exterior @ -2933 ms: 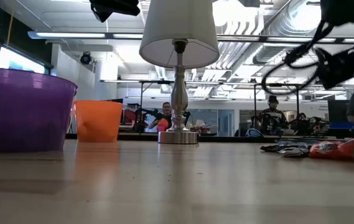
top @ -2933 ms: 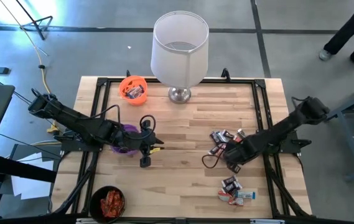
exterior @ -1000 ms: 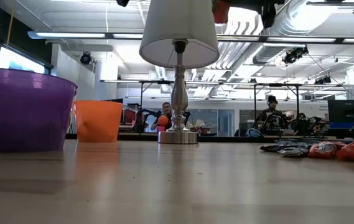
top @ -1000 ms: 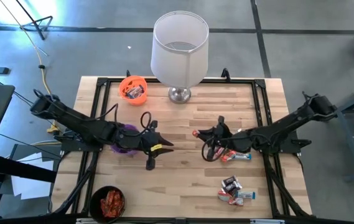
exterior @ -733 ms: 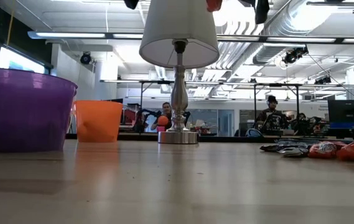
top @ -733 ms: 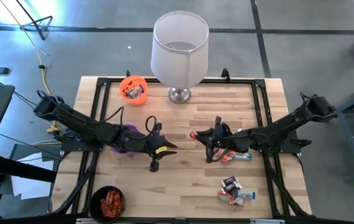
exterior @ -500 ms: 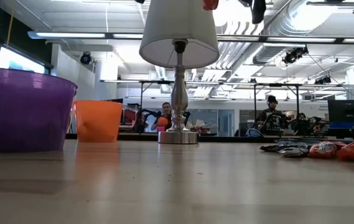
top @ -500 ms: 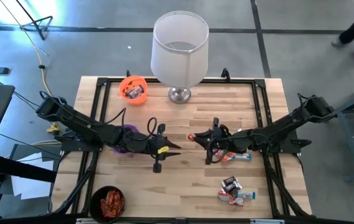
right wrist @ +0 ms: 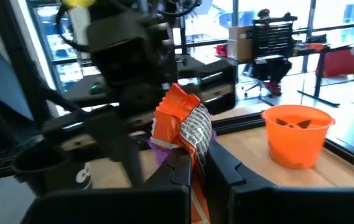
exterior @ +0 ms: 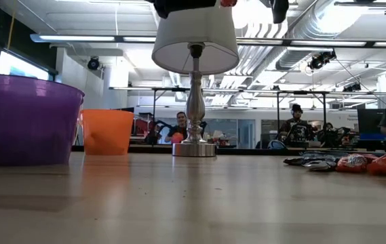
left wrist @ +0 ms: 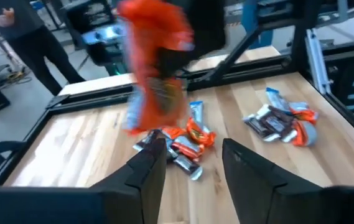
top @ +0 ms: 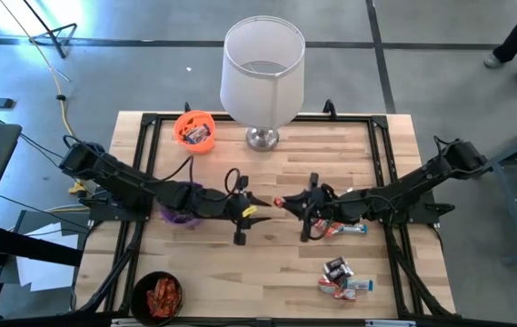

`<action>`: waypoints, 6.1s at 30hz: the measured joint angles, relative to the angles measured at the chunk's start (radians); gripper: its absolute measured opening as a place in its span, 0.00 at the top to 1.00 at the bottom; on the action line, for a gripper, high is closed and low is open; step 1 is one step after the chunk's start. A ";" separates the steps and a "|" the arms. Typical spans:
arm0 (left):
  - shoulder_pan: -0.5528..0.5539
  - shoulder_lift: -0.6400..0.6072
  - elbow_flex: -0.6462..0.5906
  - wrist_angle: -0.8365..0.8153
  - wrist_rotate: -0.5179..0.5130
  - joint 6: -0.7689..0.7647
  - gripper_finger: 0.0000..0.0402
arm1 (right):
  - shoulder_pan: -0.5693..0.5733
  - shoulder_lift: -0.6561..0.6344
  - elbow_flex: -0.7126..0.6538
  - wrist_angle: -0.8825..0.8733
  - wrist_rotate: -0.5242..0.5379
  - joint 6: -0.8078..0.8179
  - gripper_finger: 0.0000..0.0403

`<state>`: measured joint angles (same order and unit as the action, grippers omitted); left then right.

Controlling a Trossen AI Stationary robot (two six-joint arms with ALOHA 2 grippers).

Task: Sort candy
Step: Put the orange chocolate into the black bucket

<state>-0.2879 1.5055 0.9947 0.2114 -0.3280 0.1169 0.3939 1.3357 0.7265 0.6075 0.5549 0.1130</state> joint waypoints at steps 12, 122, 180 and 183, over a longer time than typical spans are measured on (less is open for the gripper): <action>0.040 -0.001 0.000 0.085 0.015 -0.021 0.63 | 0.000 0.000 0.000 0.002 -0.051 0.000 0.99; -0.819 -0.233 0.000 -0.796 0.251 -2.284 0.93 | 0.006 -0.250 -0.004 -0.980 -0.062 0.637 0.54; -0.257 -0.241 0.000 -0.662 -0.227 -0.469 0.74 | 0.031 -0.025 0.011 -1.232 -0.586 1.190 0.54; -0.242 -0.241 0.000 -0.661 -0.226 -0.453 0.74 | 0.032 -0.021 0.011 -1.229 -0.593 1.192 0.54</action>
<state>-0.5301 1.2643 0.9947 -0.4500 -0.5538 -0.3365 0.4255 1.3148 0.7376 -0.6216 -0.0380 1.3048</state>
